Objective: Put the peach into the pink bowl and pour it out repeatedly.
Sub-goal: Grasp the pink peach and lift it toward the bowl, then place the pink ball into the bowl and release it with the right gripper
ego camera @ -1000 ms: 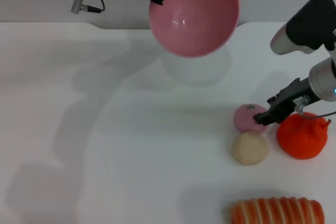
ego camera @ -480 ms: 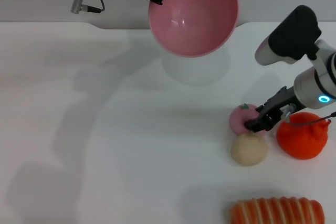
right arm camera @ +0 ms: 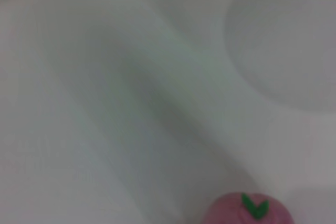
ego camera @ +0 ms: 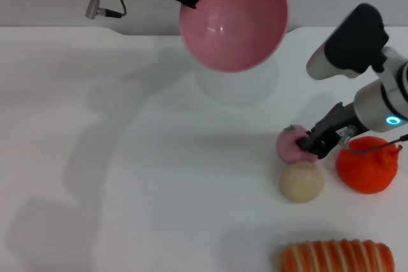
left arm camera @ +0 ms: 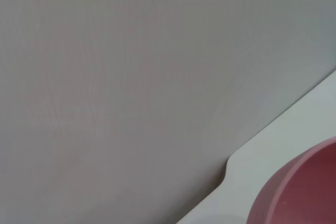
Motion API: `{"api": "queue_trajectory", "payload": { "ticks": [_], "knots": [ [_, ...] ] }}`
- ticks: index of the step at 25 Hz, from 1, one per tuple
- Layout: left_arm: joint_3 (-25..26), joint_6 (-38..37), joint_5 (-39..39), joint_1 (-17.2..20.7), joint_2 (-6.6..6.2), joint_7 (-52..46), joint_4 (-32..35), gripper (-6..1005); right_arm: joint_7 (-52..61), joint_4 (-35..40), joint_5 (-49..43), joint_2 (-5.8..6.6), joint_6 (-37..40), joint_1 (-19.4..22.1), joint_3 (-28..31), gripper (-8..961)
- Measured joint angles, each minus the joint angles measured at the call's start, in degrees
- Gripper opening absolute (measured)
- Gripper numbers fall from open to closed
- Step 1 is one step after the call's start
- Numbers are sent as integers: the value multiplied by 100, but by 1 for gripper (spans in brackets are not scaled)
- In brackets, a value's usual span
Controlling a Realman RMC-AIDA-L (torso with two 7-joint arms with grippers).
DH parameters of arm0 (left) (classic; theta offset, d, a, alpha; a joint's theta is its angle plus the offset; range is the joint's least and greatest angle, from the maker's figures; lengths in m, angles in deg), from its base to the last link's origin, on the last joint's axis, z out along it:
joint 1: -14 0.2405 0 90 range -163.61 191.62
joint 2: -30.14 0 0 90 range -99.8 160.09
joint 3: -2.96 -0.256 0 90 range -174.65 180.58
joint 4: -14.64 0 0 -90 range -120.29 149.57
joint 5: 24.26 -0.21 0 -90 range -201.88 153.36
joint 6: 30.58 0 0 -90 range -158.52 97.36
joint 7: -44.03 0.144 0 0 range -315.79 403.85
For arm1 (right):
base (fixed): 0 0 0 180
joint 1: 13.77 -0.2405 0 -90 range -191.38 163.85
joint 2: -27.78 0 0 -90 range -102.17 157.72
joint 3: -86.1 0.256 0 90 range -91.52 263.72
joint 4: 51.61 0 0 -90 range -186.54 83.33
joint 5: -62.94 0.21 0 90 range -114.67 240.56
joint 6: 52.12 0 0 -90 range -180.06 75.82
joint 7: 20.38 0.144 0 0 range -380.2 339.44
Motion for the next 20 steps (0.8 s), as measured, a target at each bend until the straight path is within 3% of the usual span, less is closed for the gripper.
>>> {"api": "queue_trajectory", "payload": {
  "ticks": [2,6,11,16,20],
  "knots": [
    [-1,-16,-42,1,0,-13,-2,42,11,689,96,1,312,242,7,87],
    [-1,-27,-141,3,0,-25,-14,42,7,2286,166,-47,1061,661,198,62],
    [-10,-38,-170,23,0,-25,-26,42,-16,3753,700,-41,1924,642,697,37],
    [-220,-125,-204,53,19,-35,-29,42,-13,4764,926,-21,2027,476,1067,38],
    [-481,-267,-204,59,30,-108,-29,42,-16,4836,914,-12,1573,348,1195,38]
  ]
}}
